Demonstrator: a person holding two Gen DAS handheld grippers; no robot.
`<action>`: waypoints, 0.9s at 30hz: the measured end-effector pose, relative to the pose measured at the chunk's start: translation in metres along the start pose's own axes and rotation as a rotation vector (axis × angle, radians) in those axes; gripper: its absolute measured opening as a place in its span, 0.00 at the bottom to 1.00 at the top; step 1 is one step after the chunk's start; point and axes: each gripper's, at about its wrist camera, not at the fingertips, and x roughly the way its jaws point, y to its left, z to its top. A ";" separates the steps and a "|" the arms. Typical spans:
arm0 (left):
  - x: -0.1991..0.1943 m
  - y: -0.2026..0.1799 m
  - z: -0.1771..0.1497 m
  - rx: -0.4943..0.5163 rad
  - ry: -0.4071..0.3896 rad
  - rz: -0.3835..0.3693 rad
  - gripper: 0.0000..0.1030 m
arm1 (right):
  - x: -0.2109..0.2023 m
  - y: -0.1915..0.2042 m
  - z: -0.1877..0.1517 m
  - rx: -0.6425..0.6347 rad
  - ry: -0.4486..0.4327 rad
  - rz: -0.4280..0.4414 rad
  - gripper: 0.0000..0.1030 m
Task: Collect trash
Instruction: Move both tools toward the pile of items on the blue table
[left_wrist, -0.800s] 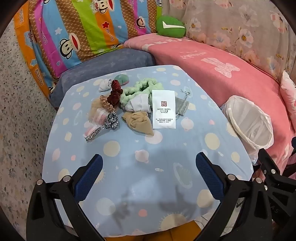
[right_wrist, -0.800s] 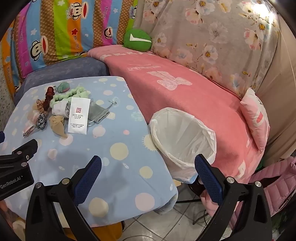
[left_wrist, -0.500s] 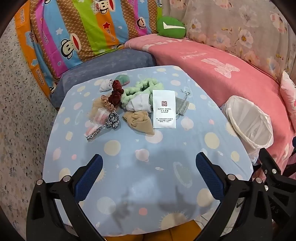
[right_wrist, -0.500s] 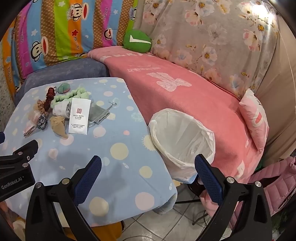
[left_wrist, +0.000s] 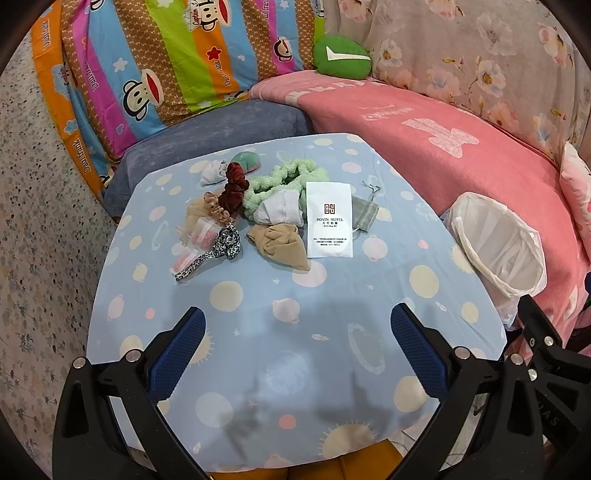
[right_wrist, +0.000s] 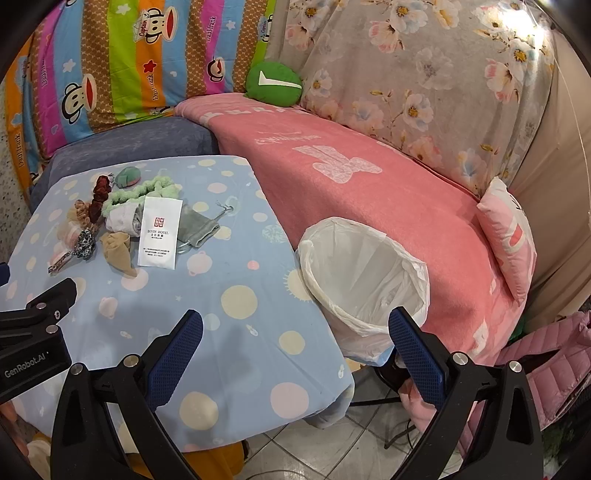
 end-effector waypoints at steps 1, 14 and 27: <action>0.001 0.000 0.001 0.001 0.002 0.001 0.93 | -0.001 0.000 0.000 -0.001 0.000 -0.001 0.94; 0.004 0.001 0.002 0.003 -0.001 -0.001 0.93 | -0.002 -0.003 0.003 -0.002 0.001 -0.006 0.94; 0.004 -0.002 0.004 0.013 -0.006 -0.002 0.93 | -0.001 -0.001 0.002 -0.004 -0.001 -0.006 0.94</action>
